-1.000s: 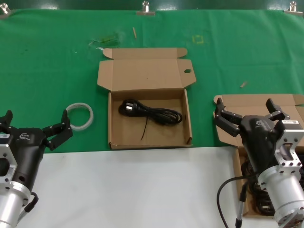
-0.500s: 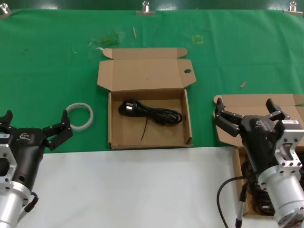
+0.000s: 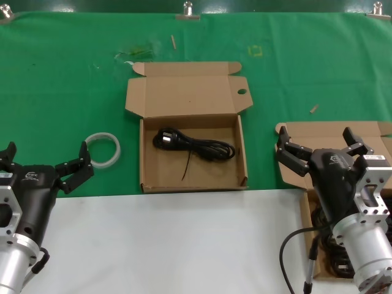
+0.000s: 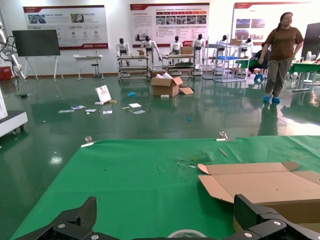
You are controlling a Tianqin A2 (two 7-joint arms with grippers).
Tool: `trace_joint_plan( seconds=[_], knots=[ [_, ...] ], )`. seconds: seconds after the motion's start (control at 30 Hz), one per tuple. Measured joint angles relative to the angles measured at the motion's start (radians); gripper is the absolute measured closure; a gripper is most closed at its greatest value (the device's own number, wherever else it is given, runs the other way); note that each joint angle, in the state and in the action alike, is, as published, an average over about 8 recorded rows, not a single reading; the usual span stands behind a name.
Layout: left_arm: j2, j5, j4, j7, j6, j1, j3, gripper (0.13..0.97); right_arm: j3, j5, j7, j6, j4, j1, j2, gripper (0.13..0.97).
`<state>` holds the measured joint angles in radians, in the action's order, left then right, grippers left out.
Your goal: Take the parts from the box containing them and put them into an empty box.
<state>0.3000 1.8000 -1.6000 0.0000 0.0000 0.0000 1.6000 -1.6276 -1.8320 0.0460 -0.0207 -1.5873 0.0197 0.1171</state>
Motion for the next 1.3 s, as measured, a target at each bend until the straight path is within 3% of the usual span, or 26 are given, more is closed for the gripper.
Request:
trace_joint_plan(
  seconds=[1.3],
  knots=[
    [0.000,0.000,0.000,0.000,0.000,0.000,0.000,0.132,0.000,0.000,0.000,0.000,0.000,0.000,0.000,0.129]
  ],
)
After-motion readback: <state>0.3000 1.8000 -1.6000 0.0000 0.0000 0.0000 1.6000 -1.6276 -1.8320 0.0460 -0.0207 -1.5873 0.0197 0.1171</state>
